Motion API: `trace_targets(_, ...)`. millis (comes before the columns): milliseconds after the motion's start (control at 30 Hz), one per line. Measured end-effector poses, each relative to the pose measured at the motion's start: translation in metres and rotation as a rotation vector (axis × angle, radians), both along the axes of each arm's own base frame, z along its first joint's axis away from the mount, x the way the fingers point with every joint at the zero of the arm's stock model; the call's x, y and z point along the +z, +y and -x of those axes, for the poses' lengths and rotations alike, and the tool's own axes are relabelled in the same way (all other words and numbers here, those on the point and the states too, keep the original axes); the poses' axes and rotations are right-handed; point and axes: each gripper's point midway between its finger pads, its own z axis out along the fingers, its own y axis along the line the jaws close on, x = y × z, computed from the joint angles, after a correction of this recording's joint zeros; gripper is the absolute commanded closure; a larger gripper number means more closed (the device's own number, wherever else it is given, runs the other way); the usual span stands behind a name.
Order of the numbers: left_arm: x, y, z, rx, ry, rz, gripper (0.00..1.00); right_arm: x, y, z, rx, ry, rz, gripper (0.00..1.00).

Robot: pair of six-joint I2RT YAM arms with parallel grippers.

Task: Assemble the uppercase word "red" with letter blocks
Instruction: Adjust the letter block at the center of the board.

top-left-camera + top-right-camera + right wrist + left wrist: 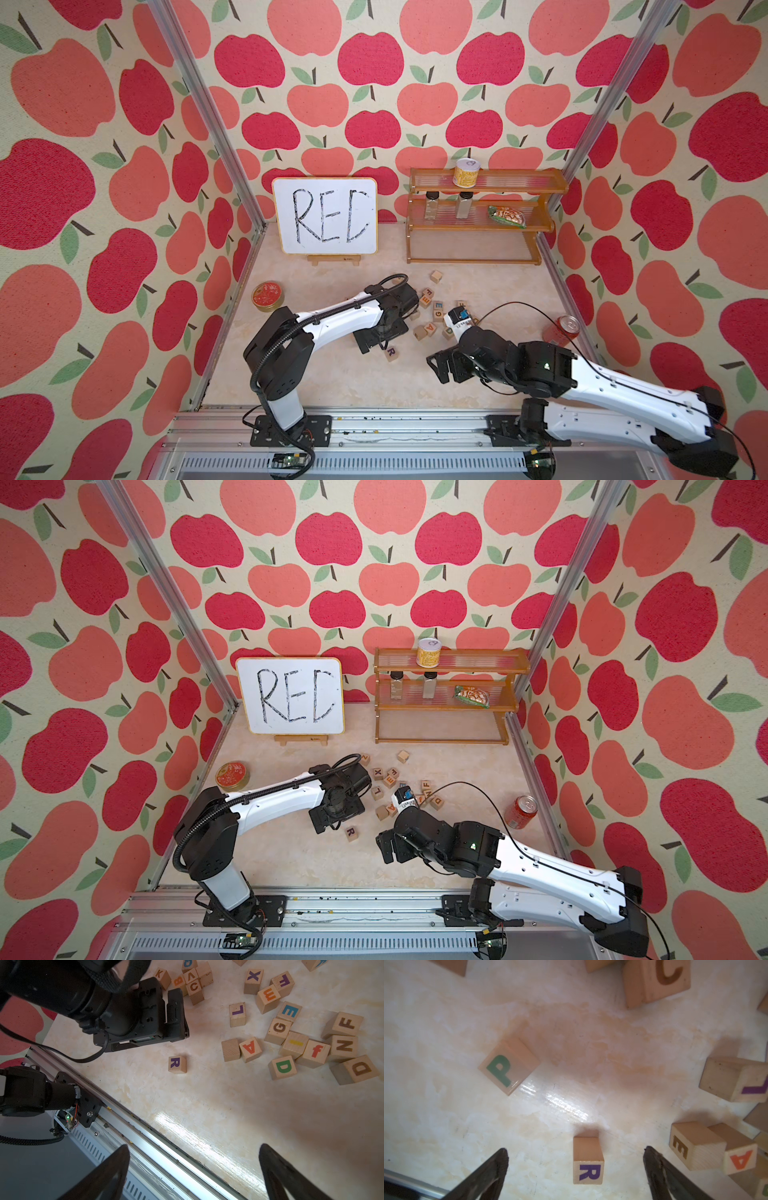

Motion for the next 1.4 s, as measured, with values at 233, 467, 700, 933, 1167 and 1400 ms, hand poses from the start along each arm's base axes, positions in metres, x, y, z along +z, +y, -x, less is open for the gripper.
trace_targets(233,0.004,0.010,0.007,-0.241,-0.011,0.065,0.01,-0.002,0.002,0.005,0.038,0.009,0.002,0.01)
trace_targets(467,0.015,0.013,0.010,-0.445,-0.055,0.152,0.01,-0.007,0.002,0.007,0.061,0.014,0.017,0.01)
trace_targets(700,0.021,-0.007,0.019,-0.653,-0.067,0.278,0.00,-0.009,0.004,0.010,0.090,0.015,0.022,0.01)
trace_targets(933,0.020,-0.022,0.035,-0.858,-0.037,0.352,0.01,-0.008,0.009,0.012,0.125,0.016,0.014,0.01)
trace_targets(1167,0.015,-0.028,0.049,-1.066,-0.050,0.301,0.08,-0.009,0.008,0.011,0.140,0.031,0.013,0.01)
trace_targets(1400,0.008,-0.025,0.045,-1.193,-0.105,0.197,0.22,-0.009,0.007,0.010,0.154,0.038,0.008,0.01)
